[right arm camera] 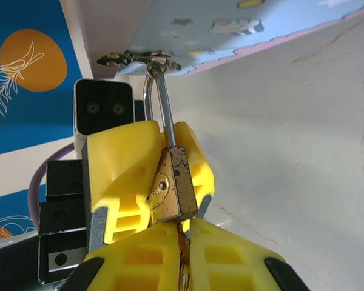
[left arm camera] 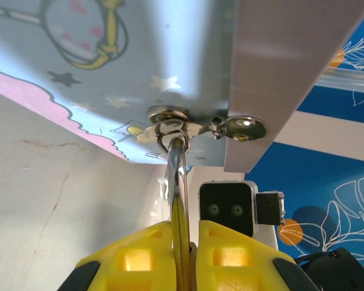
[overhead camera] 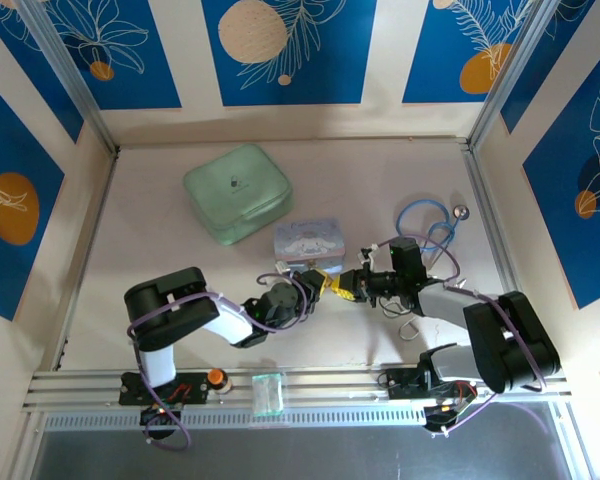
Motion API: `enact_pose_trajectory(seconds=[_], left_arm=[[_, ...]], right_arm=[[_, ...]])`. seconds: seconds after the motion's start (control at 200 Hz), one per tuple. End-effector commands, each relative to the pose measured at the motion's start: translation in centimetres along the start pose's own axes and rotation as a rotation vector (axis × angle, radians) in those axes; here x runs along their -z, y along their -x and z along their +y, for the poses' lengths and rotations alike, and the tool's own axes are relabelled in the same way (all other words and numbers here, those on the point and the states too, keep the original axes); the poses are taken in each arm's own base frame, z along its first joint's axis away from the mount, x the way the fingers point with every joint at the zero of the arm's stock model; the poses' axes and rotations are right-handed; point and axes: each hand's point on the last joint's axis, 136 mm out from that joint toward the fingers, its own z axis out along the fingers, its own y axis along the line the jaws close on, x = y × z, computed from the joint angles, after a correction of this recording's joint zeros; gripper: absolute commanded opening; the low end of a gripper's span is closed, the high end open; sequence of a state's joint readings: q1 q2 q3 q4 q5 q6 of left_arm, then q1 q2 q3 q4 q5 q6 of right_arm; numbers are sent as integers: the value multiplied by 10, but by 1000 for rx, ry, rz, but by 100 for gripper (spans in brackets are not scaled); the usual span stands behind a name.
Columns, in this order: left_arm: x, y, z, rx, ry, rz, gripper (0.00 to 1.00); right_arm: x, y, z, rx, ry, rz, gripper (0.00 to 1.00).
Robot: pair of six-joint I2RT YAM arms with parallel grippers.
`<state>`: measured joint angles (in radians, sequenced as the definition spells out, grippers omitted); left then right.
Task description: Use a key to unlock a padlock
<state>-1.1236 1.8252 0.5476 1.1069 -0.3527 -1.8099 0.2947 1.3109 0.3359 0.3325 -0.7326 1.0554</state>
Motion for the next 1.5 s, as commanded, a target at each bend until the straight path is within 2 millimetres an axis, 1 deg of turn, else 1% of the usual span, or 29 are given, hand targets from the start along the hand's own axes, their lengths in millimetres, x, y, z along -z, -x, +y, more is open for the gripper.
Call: enact_pose_trajectory(seconds=[0.0,0.045,0.15,0.22,0.275,0.33,0.355,0.385,0.42,0.54,0.625,0.725,0.8,0.916,0.946,0.976,1.001,1.026,1.056,1.076,1.116,1.161,1.191,1.211,1.271,1.311,1.386,1.426,1.496], left_arm=[[7,-37,-17,30,-68,142,0],[6,-37,-16,29,-64,144,0],[3,-43,-15,25,-53,165,0],[3,-47,-17,27,-58,174,0],[4,-49,-21,29,-67,182,0],[5,-46,-22,23,-65,172,0],[6,-44,-21,19,-60,165,0],[6,-42,-19,12,-52,156,0],[6,-38,-15,2,-38,145,0],[4,-29,-2,-7,-8,120,0],[3,-25,10,-7,26,112,0],[2,-23,18,-22,57,105,0],[4,-21,25,-53,110,97,0],[7,-16,24,-132,172,87,0],[8,-15,24,-149,192,86,0],[9,-13,26,-165,214,87,0],[9,-12,25,-176,225,86,0],[10,-10,26,-184,232,83,0],[11,-9,25,-187,233,81,0],[11,-9,25,-186,232,81,0],[10,-8,23,-187,229,84,0],[11,-6,25,-186,240,83,0],[12,-5,26,-188,243,79,0],[13,-4,26,-187,245,78,0],[15,-2,28,-178,246,69,0],[15,-1,27,-171,240,68,0],[16,-1,25,-163,229,68,0],[16,-1,23,-161,226,69,0],[16,-1,21,-160,221,70,0]], right_arm=[[1,9,-12,-3,-47,-89,8],[-1,6,-13,-5,-51,-86,8],[-4,4,-12,-4,-58,-96,3],[-7,6,-9,8,-58,-114,4],[-9,7,-6,18,-57,-120,11],[-8,8,-7,19,-60,-138,26],[-7,8,-8,16,-65,-145,31],[-6,8,-11,13,-79,-156,35],[-3,8,-17,12,-107,-173,37],[8,2,-40,26,-232,-213,36],[17,-4,-52,40,-304,-239,35],[26,-9,-60,88,-375,-260,35],[29,-12,-59,163,-418,-266,35],[29,-13,-44,390,-513,-248,37],[28,-14,-40,466,-549,-241,40],[27,-15,-37,529,-589,-239,46],[26,-15,-33,581,-611,-233,52],[25,-16,-30,627,-629,-229,61],[23,-16,-26,676,-647,-227,69],[22,-16,-24,705,-659,-224,72],[21,-14,-21,749,-689,-230,73],[20,-12,-18,791,-717,-231,72],[18,-13,-16,820,-718,-219,68],[15,-13,-15,837,-713,-209,61],[9,-15,-11,872,-682,-186,36],[4,-18,-8,890,-653,-168,26],[-1,-21,-4,904,-606,-160,22],[-5,-25,-2,912,-573,-146,16],[-9,-29,-2,905,-548,-127,12]])
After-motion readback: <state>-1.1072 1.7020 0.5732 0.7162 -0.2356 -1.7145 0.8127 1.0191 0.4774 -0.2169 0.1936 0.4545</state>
